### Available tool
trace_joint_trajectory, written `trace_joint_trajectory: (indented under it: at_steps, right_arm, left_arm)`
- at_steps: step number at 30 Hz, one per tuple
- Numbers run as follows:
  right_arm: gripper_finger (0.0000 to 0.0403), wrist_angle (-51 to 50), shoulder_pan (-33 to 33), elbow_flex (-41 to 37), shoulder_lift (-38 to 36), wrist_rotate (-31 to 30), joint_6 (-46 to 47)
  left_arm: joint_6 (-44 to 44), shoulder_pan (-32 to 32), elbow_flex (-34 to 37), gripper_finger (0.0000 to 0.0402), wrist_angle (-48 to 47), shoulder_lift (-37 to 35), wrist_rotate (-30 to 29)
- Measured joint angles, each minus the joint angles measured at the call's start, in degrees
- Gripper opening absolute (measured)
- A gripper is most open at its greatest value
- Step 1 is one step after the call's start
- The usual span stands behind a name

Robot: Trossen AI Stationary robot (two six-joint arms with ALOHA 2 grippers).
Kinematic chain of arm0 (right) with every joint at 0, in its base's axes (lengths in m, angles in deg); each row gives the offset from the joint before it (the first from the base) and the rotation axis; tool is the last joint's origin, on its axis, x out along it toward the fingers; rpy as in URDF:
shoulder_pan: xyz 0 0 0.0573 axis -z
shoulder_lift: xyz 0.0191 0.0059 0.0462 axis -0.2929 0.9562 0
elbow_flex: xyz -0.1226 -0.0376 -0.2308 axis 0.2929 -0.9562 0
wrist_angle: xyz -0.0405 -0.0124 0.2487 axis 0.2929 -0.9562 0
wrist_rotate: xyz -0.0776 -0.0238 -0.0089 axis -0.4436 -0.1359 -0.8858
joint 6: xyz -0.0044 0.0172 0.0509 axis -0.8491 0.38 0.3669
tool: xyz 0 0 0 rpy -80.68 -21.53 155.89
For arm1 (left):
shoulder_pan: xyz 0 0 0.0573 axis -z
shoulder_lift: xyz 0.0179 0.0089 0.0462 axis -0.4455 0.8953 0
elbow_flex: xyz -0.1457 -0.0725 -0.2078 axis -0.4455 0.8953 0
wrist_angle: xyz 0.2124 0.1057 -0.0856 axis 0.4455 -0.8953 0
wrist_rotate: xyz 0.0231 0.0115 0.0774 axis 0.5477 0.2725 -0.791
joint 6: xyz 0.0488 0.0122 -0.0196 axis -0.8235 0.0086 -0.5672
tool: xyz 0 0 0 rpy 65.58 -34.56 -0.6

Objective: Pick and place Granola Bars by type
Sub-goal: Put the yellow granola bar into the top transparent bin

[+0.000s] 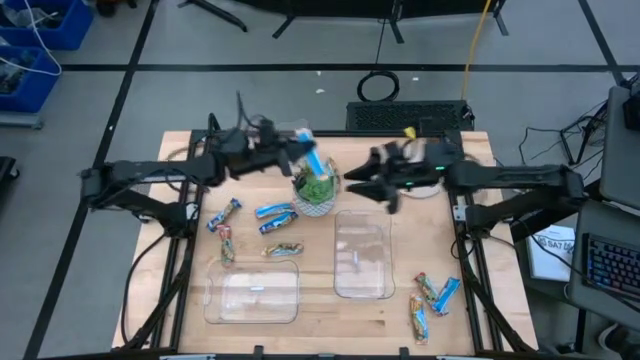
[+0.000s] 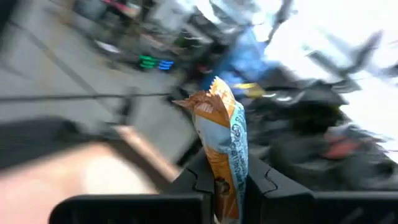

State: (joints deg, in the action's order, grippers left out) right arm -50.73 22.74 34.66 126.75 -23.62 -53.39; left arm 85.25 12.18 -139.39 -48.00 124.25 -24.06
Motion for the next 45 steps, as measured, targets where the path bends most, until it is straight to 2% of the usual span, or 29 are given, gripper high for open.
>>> trace_joint_trajectory:
  at_steps: [4, 9, 11, 13, 16, 19, 21, 25, 32, 38, 42, 45]
  right_arm:
    - [0.0218, -5.1, 0.0, 0.0, -6.6, -0.5, -4.4]
    - [0.0225, -16.2, 0.5, 0.0, -9.6, -9.9, -7.2]
    - [0.0223, -20.1, 0.8, 0.0, -9.2, -12.4, -6.0]
    - [0.0221, -23.4, 0.9, -0.3, -8.1, -12.1, -4.1]
    - [0.0217, -25.5, -1.0, -3.4, -7.1, -6.9, -2.4]
    - [0.0211, -25.3, -4.8, -9.8, -6.8, -3.2, 4.1]
    - [0.0206, -24.4, -8.2, -14.3, -7.1, -3.7, 10.5]
    - [0.0195, -25.6, -15.0, -19.5, -8.9, -10.2, 23.7]
    - [0.0166, -32.3, -28.5, -19.9, -8.5, -19.9, 43.3]
    - [0.015, -29.7, -38.4, -19.9, -7.9, -24.3, 56.4]
    - [0.0146, -29.0, -44.5, -19.9, -7.3, -24.6, 66.6]
    - [0.0146, -27.2, -49.0, -19.9, -5.9, -24.3, 73.7]
  left_arm:
    - [-8.7, -4.8, -0.1, 0.0028, -17.5, -8.0, -5.1]
    - [-17.0, -10.9, 0.0, 0.0027, -36.0, -12.0, -9.1]
    - [-19.9, -12.9, 0.0, 0.0026, -39.2, -11.4, -9.5]
    - [-22.4, -14.6, 0.0, 0.0025, -40.1, -9.5, -9.5]
    - [-26.7, -16.3, 0.0, 0.0025, -40.2, -6.0, -9.8]
    - [-30.1, -18.4, 0.0, 0.0025, -41.4, -1.1, -12.7]
    - [-32.0, -20.0, 0.1, 0.0025, -41.7, 1.9, -13.6]
    - [-33.8, -23.9, 0.1, 0.0024, -41.7, 6.8, -13.4]
    - [-37.6, -30.0, 0.0, 0.0023, -41.1, 13.2, -10.3]
    - [-40.0, -31.9, 0.0, 0.0023, -38.9, 16.7, -9.4]
    - [-39.7, -32.6, 0.0, 0.0026, -39.2, 18.6, -8.3]
    - [-39.0, -32.6, 0.0, 0.0073, -39.6, 18.5, -5.7]
